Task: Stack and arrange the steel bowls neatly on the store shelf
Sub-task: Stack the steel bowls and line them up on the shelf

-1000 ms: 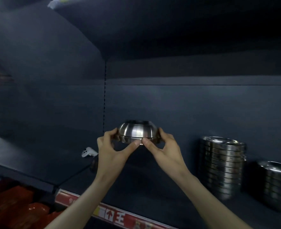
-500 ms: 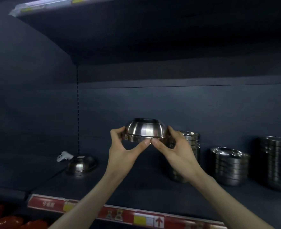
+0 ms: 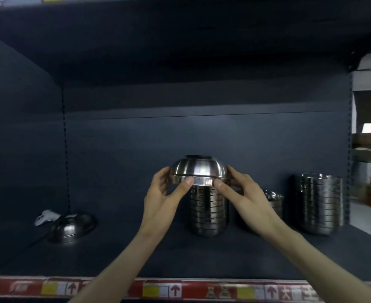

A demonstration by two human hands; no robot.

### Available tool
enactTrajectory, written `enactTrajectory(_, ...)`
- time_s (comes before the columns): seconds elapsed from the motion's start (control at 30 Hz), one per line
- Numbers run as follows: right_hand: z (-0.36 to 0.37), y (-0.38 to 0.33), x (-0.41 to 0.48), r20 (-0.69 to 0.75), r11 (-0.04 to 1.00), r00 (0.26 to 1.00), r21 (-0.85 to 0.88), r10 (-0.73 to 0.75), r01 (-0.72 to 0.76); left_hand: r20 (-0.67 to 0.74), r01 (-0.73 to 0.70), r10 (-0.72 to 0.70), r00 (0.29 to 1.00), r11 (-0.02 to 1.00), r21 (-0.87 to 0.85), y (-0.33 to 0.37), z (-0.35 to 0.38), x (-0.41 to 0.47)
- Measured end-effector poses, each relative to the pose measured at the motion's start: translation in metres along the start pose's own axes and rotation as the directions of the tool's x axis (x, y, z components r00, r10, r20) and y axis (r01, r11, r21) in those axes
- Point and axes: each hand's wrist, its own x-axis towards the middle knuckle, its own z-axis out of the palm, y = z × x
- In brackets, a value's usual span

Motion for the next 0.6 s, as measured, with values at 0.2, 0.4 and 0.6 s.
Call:
enactTrajectory(0.2,-0.014,0.009,-0.013,-0.007,0.999,1.0,0.036,0.005,-0.005,0.082,0.057,-0.057,0.995,0.998,0.008,0.0,0.011,-0.005)
enactTrajectory(0.4,-0.022,0.01,-0.016,-0.02,1.0,1.0,-0.004,-0.021,0.021,0.134,0.072,-0.074,0.988,0.997,0.018,0.006,0.011,-0.005)
enactTrajectory(0.6,-0.023,0.005,-0.016,-0.043,0.995,0.998,0.081,-0.052,0.055,0.291,-0.056,0.025,0.956,0.994,0.098,-0.001,0.009,-0.008)
